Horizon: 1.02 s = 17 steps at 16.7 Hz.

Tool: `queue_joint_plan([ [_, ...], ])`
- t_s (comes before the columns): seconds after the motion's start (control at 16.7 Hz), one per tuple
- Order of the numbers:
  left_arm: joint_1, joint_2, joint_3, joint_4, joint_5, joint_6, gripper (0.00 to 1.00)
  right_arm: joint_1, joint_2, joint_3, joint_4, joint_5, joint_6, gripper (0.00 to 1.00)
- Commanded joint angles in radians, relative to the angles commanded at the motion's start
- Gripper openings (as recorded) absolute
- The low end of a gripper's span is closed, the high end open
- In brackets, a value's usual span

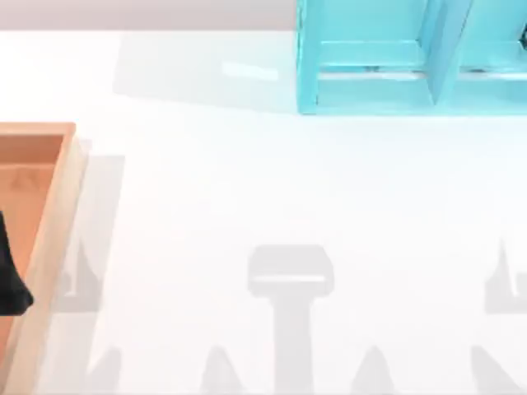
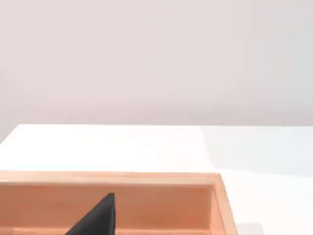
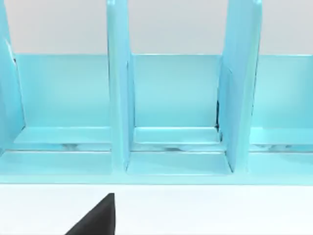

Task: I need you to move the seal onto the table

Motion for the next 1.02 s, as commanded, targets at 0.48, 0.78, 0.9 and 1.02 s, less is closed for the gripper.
queue_joint_plan([
  [0.48,0.051,0.224,0.194,-0.189,0.0,0.057,1.0,0.0,0.0,0.0,0.0,0.0,0.0,1.0],
  [0.78,0.136,0.638,0.515,-0.496,0.001,0.15,1.0,0.0,0.0,0.0,0.0,0.0,0.0,1.0],
  [0.9,0.174,0.827,0.658,-0.634,0.001,0.191,1.0,0.0,0.0,0.0,0.0,0.0,0.0,1.0],
  [1.02,0.212,1.014,0.799,-0.769,0.001,0.231,1.0,0.0,0.0,0.0,0.0,0.0,0.0,1.0],
])
